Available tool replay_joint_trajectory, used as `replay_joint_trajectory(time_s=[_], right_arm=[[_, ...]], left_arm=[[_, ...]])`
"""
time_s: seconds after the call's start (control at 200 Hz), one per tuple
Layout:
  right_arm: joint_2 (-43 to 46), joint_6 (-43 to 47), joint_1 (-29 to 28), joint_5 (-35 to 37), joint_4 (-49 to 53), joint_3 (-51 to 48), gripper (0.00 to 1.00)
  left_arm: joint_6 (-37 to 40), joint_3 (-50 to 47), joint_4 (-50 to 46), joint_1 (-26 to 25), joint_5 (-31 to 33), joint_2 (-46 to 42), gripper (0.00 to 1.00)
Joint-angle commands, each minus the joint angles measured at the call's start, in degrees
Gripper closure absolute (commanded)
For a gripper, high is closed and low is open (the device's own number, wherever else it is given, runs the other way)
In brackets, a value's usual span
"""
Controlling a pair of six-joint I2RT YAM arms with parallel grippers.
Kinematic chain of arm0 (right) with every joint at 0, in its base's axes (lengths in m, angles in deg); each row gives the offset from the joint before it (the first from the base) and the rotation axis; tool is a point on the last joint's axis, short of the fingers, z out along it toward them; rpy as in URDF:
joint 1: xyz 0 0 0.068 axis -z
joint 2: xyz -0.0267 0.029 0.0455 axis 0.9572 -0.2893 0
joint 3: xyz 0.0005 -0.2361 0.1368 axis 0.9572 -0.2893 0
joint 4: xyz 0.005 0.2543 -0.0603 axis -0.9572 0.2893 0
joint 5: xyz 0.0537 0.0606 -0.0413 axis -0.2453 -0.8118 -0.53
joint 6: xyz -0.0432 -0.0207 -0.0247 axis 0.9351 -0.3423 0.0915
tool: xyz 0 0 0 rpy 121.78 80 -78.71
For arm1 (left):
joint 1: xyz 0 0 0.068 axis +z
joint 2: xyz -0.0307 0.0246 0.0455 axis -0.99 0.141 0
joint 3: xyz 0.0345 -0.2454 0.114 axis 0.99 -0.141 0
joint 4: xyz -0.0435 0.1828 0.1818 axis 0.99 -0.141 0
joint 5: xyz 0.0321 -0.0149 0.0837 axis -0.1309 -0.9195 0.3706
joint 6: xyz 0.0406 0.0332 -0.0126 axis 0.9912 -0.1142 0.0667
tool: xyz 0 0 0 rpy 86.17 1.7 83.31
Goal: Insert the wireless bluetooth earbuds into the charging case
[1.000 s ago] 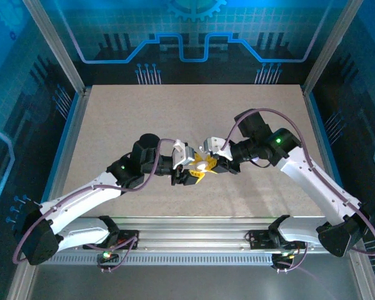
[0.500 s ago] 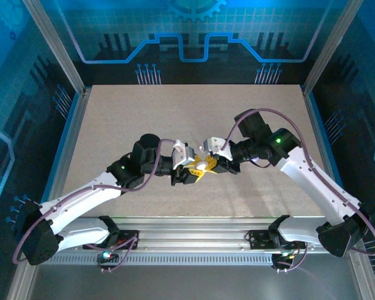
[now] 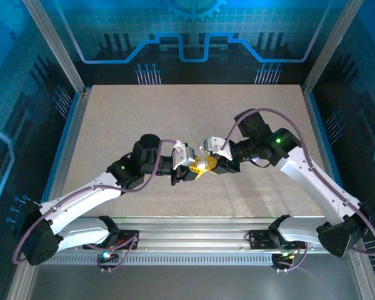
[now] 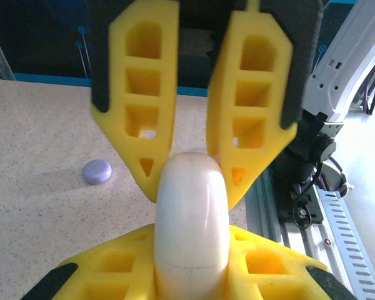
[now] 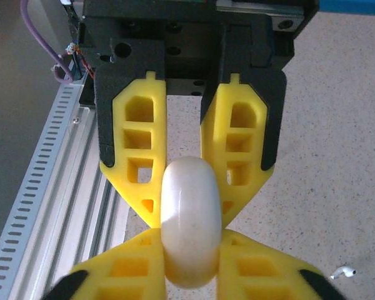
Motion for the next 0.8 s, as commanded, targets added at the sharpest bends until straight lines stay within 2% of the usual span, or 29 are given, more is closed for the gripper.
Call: replay_joint_trajectory(time_s=[0.0,0.095,0.795], right_arm=[[2.2,-2.2,-0.7,-1.1,-2.5,0.1,0.65],[3.1,-4.4,-0.7,-1.1,-5.6,-1.8,0.59],[1.9,-5.2,-0.6,0.8,-6.9,-2.2,0.58]], left_arm=[[-0.1,-0.3,0.2,-0.4,2.0,-1.2,0.81],[-0.6,-0.6,1.4,-0.4,2.0,-1.4,0.81],[-2.1,0.5,2.7,-0.4,0.7,-0.3,0.80]])
